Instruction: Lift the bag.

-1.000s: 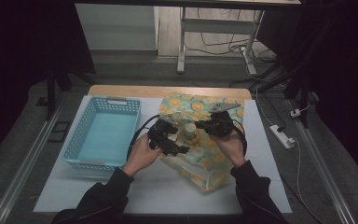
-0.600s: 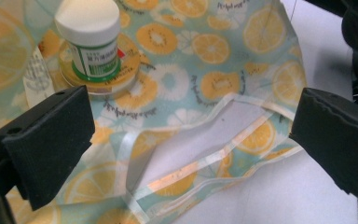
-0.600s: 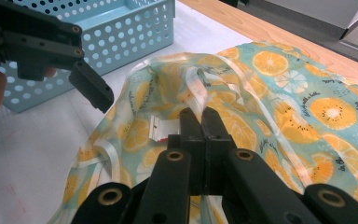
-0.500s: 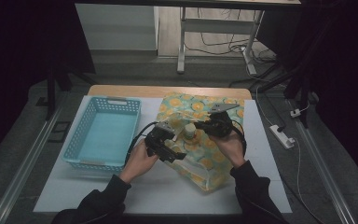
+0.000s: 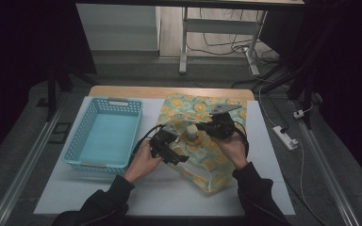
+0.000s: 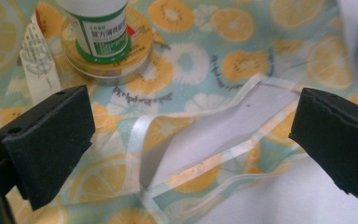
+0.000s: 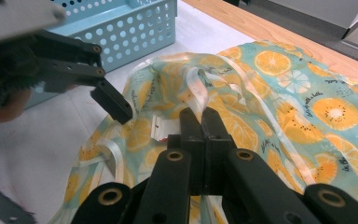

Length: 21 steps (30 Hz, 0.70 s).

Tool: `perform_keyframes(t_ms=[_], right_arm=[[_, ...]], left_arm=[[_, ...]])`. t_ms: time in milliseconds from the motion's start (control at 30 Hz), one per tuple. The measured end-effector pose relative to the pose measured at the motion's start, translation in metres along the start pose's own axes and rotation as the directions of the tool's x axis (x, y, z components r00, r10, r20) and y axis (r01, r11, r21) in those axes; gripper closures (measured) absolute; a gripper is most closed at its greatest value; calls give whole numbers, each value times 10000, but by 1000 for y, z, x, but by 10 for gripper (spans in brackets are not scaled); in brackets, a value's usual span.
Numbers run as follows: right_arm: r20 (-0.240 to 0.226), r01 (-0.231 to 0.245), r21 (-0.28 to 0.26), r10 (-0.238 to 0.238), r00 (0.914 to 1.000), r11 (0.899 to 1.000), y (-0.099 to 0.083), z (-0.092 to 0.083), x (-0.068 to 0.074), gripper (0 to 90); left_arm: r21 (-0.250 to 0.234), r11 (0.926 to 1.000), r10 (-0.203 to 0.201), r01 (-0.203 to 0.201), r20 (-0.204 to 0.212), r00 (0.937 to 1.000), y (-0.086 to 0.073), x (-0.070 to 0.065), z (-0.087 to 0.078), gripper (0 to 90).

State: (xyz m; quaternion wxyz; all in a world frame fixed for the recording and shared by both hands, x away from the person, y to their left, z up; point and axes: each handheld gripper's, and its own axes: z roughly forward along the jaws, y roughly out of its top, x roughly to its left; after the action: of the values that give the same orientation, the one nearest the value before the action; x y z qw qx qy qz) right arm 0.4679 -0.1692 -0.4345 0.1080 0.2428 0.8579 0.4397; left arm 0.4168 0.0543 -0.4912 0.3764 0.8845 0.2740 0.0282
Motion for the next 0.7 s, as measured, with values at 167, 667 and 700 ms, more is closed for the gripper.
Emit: perform_keyframes(t_ms=[167, 667, 700], right_arm=[[-13, -9, 15, 9, 10000, 10000, -1, 1, 0, 900], [-22, -8, -4, 8, 10000, 10000, 0, 0, 0, 900], [-20, -10, -4, 10, 10000, 10000, 0, 0, 0, 900]], left_arm=[[106, 9997, 210, -210, 12, 9998, 5, 2, 9, 17], [1527, 9853, 757, -770, 142, 9970, 1, 3, 38, 60], [1697, 9816, 874, -873, 73, 9962, 0, 4, 39, 74]])
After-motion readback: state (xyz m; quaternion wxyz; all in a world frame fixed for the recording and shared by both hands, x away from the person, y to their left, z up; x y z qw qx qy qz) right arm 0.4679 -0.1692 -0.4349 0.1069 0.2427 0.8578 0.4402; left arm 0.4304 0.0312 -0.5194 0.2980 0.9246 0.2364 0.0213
